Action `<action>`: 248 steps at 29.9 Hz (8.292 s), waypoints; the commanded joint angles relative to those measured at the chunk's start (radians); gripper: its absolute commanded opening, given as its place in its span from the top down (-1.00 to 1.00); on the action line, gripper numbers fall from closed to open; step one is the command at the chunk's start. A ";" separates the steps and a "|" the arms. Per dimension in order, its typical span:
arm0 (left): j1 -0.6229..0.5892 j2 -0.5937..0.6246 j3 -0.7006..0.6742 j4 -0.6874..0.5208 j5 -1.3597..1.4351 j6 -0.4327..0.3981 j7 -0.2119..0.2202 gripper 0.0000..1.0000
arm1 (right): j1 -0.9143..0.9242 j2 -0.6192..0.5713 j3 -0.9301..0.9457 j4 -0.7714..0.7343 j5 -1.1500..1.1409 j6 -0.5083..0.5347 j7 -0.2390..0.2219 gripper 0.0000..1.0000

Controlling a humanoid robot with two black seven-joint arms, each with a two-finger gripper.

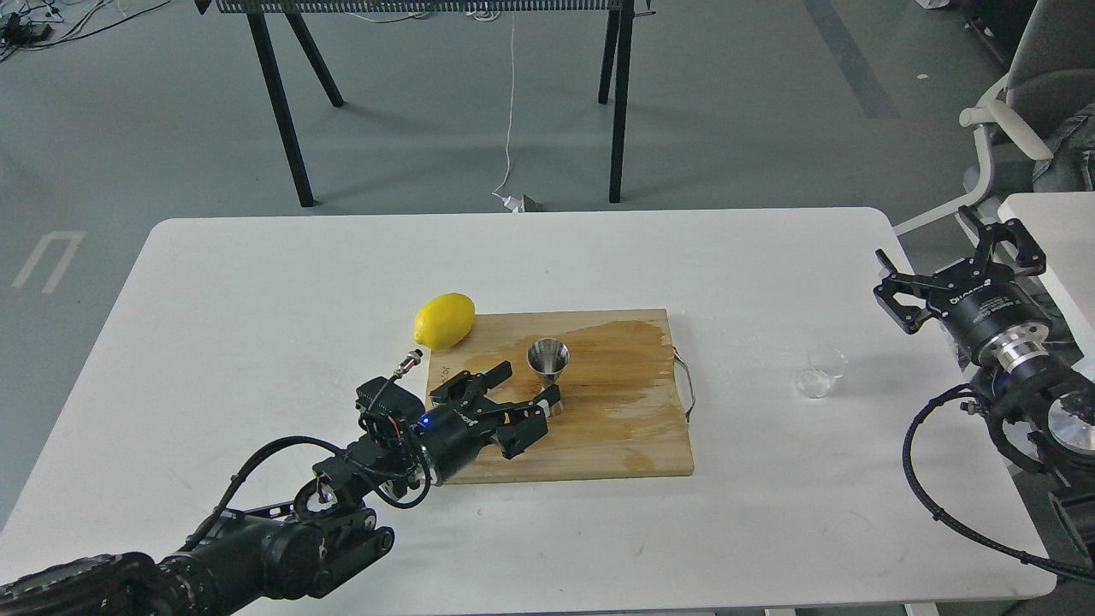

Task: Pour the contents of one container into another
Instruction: 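Open the left gripper and withdraw it from the jigger, then grasp the small clear glass cup with the right gripper, then lift the glass cup and move it above the jigger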

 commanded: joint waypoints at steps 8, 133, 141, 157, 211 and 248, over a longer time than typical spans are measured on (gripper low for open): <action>0.019 0.089 0.001 -0.087 -0.021 0.000 0.000 -0.85 | -0.005 0.002 0.000 0.000 0.000 0.000 0.000 -0.99; 0.107 0.540 -0.435 -0.495 -1.226 -0.977 0.000 -0.93 | -0.152 0.137 0.020 0.169 0.216 -0.602 -0.115 -0.45; 0.111 0.540 -0.435 -0.495 -1.226 -0.977 0.000 -0.93 | -0.152 0.146 0.020 0.169 0.215 -0.602 -0.115 -0.35; 0.113 0.528 -0.436 -0.478 -1.226 -0.977 0.000 -0.93 | -0.152 0.146 -0.002 0.170 0.206 -0.590 -0.117 -0.04; 0.113 0.528 -0.435 -0.478 -1.226 -0.977 0.000 -0.93 | 0.178 0.213 -0.449 0.583 -0.336 -0.684 -0.126 0.06; 0.125 0.528 -0.440 -0.478 -1.226 -0.977 0.000 -0.93 | 0.496 0.157 -0.833 0.626 -0.564 -0.687 -0.146 0.03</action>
